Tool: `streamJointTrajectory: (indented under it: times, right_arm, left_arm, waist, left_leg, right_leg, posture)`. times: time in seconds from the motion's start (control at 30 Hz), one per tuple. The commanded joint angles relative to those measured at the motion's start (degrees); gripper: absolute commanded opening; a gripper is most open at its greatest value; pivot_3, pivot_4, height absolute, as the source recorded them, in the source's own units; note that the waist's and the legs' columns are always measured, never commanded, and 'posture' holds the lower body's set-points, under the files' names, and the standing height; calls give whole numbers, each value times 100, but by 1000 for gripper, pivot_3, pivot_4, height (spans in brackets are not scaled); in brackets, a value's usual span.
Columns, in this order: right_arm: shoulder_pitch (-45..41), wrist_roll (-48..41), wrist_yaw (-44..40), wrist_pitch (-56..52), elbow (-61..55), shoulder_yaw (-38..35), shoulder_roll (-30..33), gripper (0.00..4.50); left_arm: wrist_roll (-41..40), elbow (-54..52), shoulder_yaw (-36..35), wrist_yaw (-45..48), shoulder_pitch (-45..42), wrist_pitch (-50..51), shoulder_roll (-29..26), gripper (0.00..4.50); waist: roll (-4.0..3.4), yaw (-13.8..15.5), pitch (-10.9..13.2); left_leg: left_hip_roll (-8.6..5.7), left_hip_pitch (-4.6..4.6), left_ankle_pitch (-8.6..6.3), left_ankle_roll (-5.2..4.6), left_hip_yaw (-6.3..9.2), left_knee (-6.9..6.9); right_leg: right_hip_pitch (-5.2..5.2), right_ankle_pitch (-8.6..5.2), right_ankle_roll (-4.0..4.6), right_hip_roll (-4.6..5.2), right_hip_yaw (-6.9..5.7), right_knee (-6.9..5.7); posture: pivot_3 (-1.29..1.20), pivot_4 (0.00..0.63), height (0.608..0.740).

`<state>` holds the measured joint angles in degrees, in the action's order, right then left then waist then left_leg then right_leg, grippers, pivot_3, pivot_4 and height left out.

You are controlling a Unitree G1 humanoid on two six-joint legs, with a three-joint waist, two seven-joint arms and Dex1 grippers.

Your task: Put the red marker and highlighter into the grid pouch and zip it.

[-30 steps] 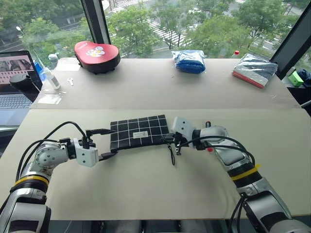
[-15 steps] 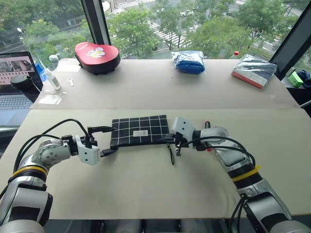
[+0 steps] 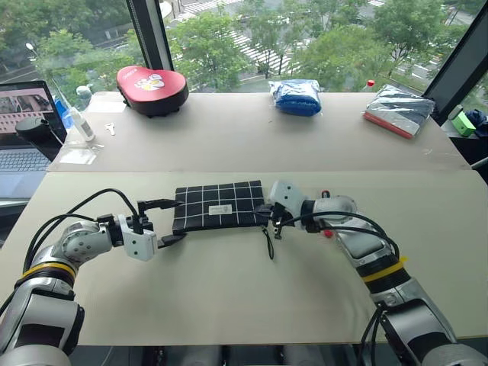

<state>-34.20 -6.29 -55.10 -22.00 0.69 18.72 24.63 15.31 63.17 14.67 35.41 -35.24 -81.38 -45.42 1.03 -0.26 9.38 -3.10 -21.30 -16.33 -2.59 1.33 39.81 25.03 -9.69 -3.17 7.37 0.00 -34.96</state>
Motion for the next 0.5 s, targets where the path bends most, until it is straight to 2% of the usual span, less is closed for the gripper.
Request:
streamJointTrajectory:
  times: [0.03, 0.17, 0.23, 0.37, 0.5]
  right_arm:
    - [261, -636, -799, -289, -1096, 8, 384, 20]
    - [274, -474, -680, -302, -1005, 72, 474, 20]
    - [212, -350, -548, -212, -815, 92, 406, 20]
    - [68, -77, -267, -74, -404, 157, 216, 20]
    - [5, 135, -162, 24, -93, 264, 87, 20]
  left_arm:
    - [-641, -40, 196, 460, 192, 169, 114, 4500]
    - [-2635, -1061, 387, 1970, 747, 1008, 23, 4500]
    - [-3298, -1603, 408, 2645, 1041, 1397, -142, 4500]
    - [-4027, -2157, 117, 3502, 1350, 2000, -331, 4500]
    - [-4378, -2442, -283, 3989, 1457, 2489, -450, 4500]
  waist:
    - [1, 19, 0]
    - [1, -48, 0]
    - [2, -68, 0]
    - [2, -98, 0]
    - [4, -95, 2]
  left_leg:
    - [1, -1, -2, -3, 1, 1]
    - [3, -3, -10, -15, -3, 4]
    - [10, -6, -10, -15, -6, 3]
    - [16, -8, -10, -14, -8, -1]
    - [13, -9, -10, -14, -11, -1]
  right_leg:
    - [-1, 0, 0, 0, -4, -1]
    - [-3, 0, -1, 10, -8, 5]
    - [5, 0, -1, 12, -8, 3]
    - [20, -1, 0, 6, -9, 3]
    - [21, -1, 1, 2, -13, 5]
  posture:
    - [0, 150, 740]
    - [0, 150, 740]
    - [0, 150, 740]
    - [0, 150, 740]
    - [0, 150, 740]
